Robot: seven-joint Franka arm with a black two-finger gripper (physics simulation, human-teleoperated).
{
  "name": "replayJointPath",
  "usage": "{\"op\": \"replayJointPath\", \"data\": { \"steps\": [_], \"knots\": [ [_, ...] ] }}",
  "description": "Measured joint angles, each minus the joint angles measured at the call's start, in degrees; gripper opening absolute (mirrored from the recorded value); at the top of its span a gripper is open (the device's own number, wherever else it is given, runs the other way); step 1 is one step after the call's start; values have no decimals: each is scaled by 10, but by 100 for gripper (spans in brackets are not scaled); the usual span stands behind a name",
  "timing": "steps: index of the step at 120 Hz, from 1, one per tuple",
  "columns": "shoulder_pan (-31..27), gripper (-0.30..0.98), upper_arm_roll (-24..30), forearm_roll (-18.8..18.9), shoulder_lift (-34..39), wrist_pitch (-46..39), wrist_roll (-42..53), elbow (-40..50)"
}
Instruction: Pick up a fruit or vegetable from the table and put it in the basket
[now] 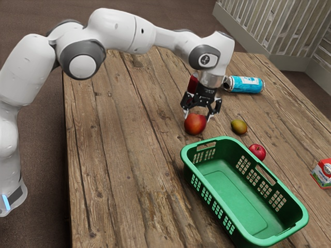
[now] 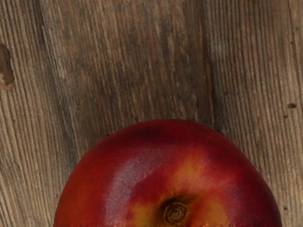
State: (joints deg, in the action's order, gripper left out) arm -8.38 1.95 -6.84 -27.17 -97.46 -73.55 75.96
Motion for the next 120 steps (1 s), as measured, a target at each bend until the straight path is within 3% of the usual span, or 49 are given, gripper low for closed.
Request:
{"op": "replayJointPath", "data": {
  "steps": [49,57,79,88,99,120],
  "knots": [
    [-10,66,1,-26,-25,-15,14,0],
    [-10,54,1,-28,-25,-16,15,0],
    [-5,4,0,-24,-17,-13,17,-1],
    [3,19,-1,-21,3,-9,16,1],
    [27,18,-3,-13,35,-6,11,5],
    [124,16,-4,24,92,-1,-13,10]
  ]
}}
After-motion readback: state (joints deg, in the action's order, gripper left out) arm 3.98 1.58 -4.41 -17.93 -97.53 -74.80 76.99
